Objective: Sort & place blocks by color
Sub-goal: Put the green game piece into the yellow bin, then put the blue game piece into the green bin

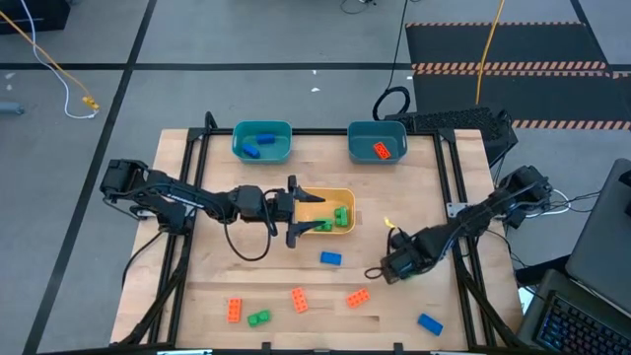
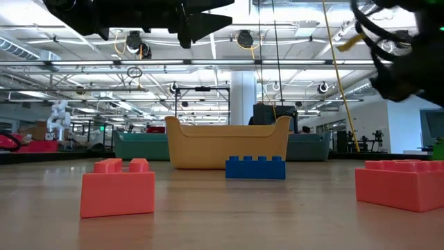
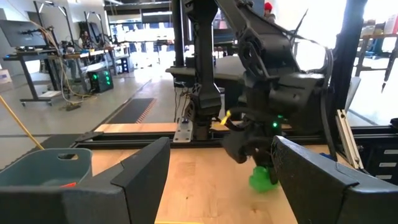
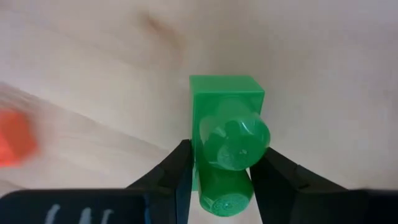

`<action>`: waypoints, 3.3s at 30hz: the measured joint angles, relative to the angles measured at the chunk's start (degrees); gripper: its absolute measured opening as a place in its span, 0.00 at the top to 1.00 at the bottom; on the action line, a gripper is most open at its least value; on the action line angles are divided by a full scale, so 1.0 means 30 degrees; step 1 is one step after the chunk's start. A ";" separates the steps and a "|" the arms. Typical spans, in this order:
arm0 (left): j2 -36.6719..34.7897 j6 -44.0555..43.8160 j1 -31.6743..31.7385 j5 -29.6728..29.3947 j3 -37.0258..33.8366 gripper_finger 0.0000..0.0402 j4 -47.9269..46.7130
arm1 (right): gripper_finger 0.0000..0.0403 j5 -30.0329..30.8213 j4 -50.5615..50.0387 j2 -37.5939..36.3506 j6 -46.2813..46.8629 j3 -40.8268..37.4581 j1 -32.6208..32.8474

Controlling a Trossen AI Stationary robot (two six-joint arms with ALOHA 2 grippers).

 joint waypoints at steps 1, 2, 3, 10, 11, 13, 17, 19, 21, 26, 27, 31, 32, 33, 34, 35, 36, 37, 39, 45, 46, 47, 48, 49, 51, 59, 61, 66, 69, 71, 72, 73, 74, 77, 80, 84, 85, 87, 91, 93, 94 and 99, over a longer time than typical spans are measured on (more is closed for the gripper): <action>0.0000 -0.0004 0.0000 -0.0004 0.0000 0.30 0.0000 | 0.71 0.0370 -0.0020 -0.0066 -0.0406 0.0210 -0.0274; 0.0000 0.0000 0.0000 -0.0007 0.0000 0.30 0.0000 | 0.71 0.0678 -0.0037 -0.0138 -0.0803 0.0398 -0.0543; 0.0000 0.0000 0.0000 -0.0015 0.0000 0.30 0.0000 | 0.71 0.0999 -0.0055 -0.0197 -0.1209 0.0555 -0.0810; 0.0000 0.0007 0.0000 -0.0015 0.0000 0.30 -0.0190 | 0.71 0.3503 0.0255 -0.0249 -0.5924 0.1914 -0.2985; 0.0000 0.0007 0.0000 -0.0013 0.0000 0.30 -0.0344 | 0.71 0.4492 0.0743 -0.0256 -0.7152 0.2099 -0.3314; 0.0000 0.0051 0.0000 -0.0007 0.0000 0.30 -0.1028 | 0.71 0.6526 0.2169 -0.0247 -0.9713 0.2442 -0.3891; -0.0331 0.0515 -0.0022 -0.0299 0.0000 0.30 -0.3010 | 0.69 0.8566 0.5599 -0.0270 -1.4416 0.2990 -0.5064; -0.0623 0.0573 -0.0029 -0.0724 0.0022 0.30 -0.3146 | 0.69 0.8539 0.7297 -0.0252 -1.6448 0.2991 -0.5694; -0.1242 0.0576 -0.0022 -0.0823 0.0014 0.30 -0.4090 | 0.69 0.8522 0.8358 -0.0241 -1.7744 0.2991 -0.6342; -0.2684 0.0572 -0.0019 -0.0898 0.0003 0.30 -0.5663 | 0.68 0.8511 0.9466 -0.0234 -1.9921 0.2984 -0.7965; -0.2804 0.0561 -0.0015 -0.0911 0.0003 0.30 -0.5708 | 0.68 0.8507 0.9835 -0.0234 -2.0232 0.2984 -0.8253; -0.2951 0.0429 -0.0022 -0.1115 -0.0015 0.30 -0.6315 | 0.68 0.8415 1.1742 -0.0076 -2.1210 0.2984 -0.9058; -0.2951 0.0423 -0.0015 -0.1121 -0.0008 0.30 -0.6250 | 0.68 0.8142 1.2151 0.0004 -2.1393 0.2984 -0.9163; -0.2951 0.0410 -0.0019 -0.1129 0.0000 0.30 -0.6281 | 0.68 0.7728 1.2431 0.0157 -2.1531 0.2984 -0.9274; -0.2932 0.0410 -0.0015 -0.1180 0.0000 0.30 -0.6436 | 0.68 0.7372 1.2731 0.0348 -2.1653 0.2984 -0.9384; -0.2894 0.0424 -0.0015 -0.1272 0.0007 0.30 -0.6691 | 0.68 0.7185 1.3023 0.0546 -2.1715 0.2984 -0.9413; -0.2867 0.0455 -0.0015 -0.1325 0.0000 0.30 -0.7014 | 0.68 0.6955 1.3161 0.0766 -2.1803 0.2984 -0.9436; -0.2856 0.0488 -0.0015 -0.1379 0.0000 0.30 -0.7165 | 0.68 0.6952 1.3241 0.0987 -2.1878 0.2984 -0.9440; -0.2886 0.0495 -0.0014 -0.1428 0.0000 0.30 -0.7155 | 0.68 0.6946 1.3688 0.1459 -2.2242 0.2976 -0.9443; -0.2878 0.0499 0.0000 -0.1435 0.0000 0.30 -0.7373 | 0.60 0.6999 1.3882 0.2032 -2.3127 0.2962 -0.9490; -0.2878 0.0492 0.0000 -0.1435 0.0000 0.30 -0.7505 | 0.56 0.7017 1.3895 0.2032 -2.3235 0.2962 -0.9494; -0.2878 0.0495 0.0000 -0.1435 0.0000 0.30 -0.7656 | 0.52 0.7047 1.3924 0.2022 -2.3284 0.2969 -0.9497; -0.2878 0.0503 0.0000 -0.1435 0.0000 0.30 -0.7728 | 0.48 0.7101 1.3950 0.2017 -2.3292 0.2967 -0.9509; -0.2878 0.0503 0.0000 -0.1435 0.0000 0.30 -0.7752 | 0.45 0.7108 1.3953 0.2019 -2.3290 0.2967 -0.9516; -0.2878 0.0573 0.0000 -0.1435 0.0000 0.30 -0.7758 | 0.38 0.7093 1.3925 0.2025 -2.3280 0.2969 -0.9531; -0.2878 0.0575 0.0160 -0.1442 0.0000 0.30 -0.9030 | 0.26 0.7003 1.3939 0.2017 -2.4174 0.2966 -0.9531; -0.2878 0.0638 0.0156 -0.1443 0.0000 0.30 -0.9176 | 0.26 0.6997 1.4125 0.2017 -2.4886 0.2967 -0.9455; -0.2978 0.0293 0.0146 -0.1437 0.0000 0.30 -0.9524 | 0.29 0.6926 1.5099 0.2017 -2.7067 0.2969 -0.8715; -0.3053 -0.0830 0.0082 -0.1311 0.0007 0.30 -0.9656 | 0.30 0.6229 1.4961 0.2017 -2.7319 0.2969 -0.8089; -0.3053 -0.1393 -0.0048 -0.0564 0.0015 0.30 -1.0731 | 0.31 0.5906 1.4703 0.2017 -2.7311 0.2969 -0.7567; -0.3053 -0.1631 -0.0168 -0.0110 0.0015 0.30 -1.1439 | 0.32 0.5920 1.4519 0.2017 -2.7324 0.2963 -0.7276; -0.3053 -0.1879 -0.0290 0.0165 0.0015 0.30 -1.2156 | 0.32 0.5932 1.4304 0.2017 -2.7382 0.2969 -0.7009; -0.3053 -0.2176 -0.0413 0.0299 0.0015 0.30 -1.2889 | 0.32 0.5928 1.4075 0.2017 -2.7502 0.2968 -0.6761; -0.3045 -0.3218 -0.0739 0.0255 0.0015 0.30 -1.4864 | 0.33 0.6143 1.3273 0.2017 -2.7776 0.2966 -0.6089; -0.3045 -0.4295 -0.1062 0.0201 0.0015 0.30 -1.6079 | 0.33 0.6475 1.2400 0.2017 -2.7440 0.2969 -0.5449; -0.3045 -0.5118 -0.1890 0.0226 0.0015 0.30 -1.6840 | 0.33 0.6781 1.1520 0.2017 -2.6376 0.2965 -0.4506; -0.3045 -0.5251 -0.2111 0.0229 0.0015 0.30 -1.7070 | 0.33 0.7075 1.1369 0.2017 -2.6219 0.2965 -0.4213; -0.3045 -0.5722 -0.2527 0.0219 0.0015 0.30 -1.7662 | 0.33 0.7547 1.1208 0.2017 -2.6018 0.2969 -0.3620; -0.3045 -0.6888 -0.3464 -0.1391 0.0557 0.30 -1.9875 | 0.33 0.8547 1.1382 0.2104 -2.5767 0.2969 -0.2720; -0.3045 -0.7195 -0.3977 -0.2404 0.1077 0.30 -2.0865 | 0.33 0.9119 1.1592 0.2380 -2.5639 0.2969 -0.2373; -0.3045 -0.7348 -0.4242 -0.2890 0.1307 0.30 -2.1205 | 0.33 0.9119 1.1603 0.2664 -2.5454 0.2969 -0.2236; -0.3045 -0.7734 -0.5554 -0.4879 0.1683 0.30 -2.1668 | 0.33 0.9072 1.2386 0.4619 -2.4442 0.2969 -0.1796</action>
